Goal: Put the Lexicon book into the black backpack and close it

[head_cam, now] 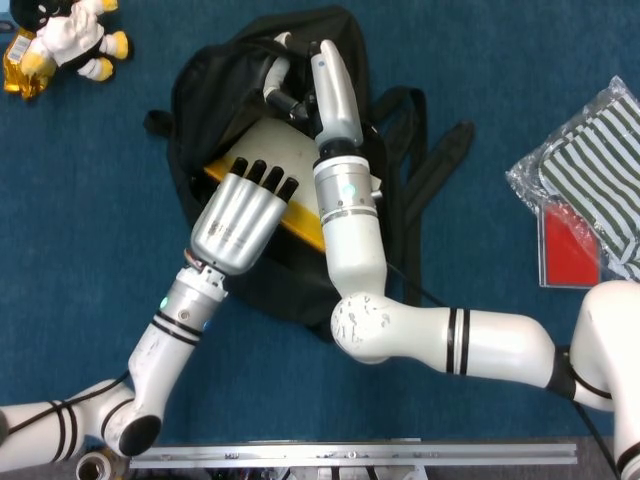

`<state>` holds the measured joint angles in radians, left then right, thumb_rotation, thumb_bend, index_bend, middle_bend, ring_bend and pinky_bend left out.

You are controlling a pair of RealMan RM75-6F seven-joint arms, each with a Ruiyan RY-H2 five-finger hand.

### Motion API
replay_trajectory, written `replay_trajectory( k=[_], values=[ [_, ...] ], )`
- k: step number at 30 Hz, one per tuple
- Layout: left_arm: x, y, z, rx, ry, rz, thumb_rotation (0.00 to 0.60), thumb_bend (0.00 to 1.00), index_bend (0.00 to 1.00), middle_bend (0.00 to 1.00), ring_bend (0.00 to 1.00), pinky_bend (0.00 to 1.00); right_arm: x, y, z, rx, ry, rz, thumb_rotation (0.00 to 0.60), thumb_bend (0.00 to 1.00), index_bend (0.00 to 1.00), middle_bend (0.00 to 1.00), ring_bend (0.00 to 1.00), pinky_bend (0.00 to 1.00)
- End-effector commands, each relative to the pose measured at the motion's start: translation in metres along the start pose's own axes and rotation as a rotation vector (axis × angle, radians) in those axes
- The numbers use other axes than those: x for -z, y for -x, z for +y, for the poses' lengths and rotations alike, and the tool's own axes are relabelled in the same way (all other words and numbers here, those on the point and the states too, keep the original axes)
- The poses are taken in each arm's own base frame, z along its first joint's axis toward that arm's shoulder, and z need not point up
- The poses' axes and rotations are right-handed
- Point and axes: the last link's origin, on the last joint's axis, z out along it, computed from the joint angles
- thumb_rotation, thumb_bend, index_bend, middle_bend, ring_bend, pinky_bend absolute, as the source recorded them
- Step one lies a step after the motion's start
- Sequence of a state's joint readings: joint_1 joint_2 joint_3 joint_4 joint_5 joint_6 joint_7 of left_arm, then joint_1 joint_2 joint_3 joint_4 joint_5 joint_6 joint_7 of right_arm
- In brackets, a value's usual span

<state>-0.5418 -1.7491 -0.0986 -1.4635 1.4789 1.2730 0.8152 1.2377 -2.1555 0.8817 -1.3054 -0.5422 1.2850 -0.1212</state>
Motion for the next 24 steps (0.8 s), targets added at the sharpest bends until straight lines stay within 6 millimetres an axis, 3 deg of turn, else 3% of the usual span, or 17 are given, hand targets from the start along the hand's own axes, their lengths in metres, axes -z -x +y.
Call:
replay_trajectory(
  k=[1,11,24],
  values=[
    [0.010,-0.004,-0.005,-0.001,-0.014,-0.008,0.600,0.25,0.36,0.44,0.40,0.47,0.000,-0.001,0.001,0.005,-0.001,0.001,0.600,0.87,0.93,0.80,0.79,1.00],
    [0.038,-0.013,-0.029,0.022,-0.077,-0.035,0.600,0.25,0.31,0.42,0.39,0.45,0.000,-0.008,0.003,0.013,-0.002,-0.005,0.600,0.87,0.93,0.80,0.79,1.00],
    [0.076,-0.022,-0.083,0.081,-0.220,-0.054,0.600,0.25,0.28,0.42,0.39,0.44,0.007,-0.025,0.008,0.072,-0.048,-0.031,0.600,0.87,0.93,0.80,0.79,1.00]
  ],
)
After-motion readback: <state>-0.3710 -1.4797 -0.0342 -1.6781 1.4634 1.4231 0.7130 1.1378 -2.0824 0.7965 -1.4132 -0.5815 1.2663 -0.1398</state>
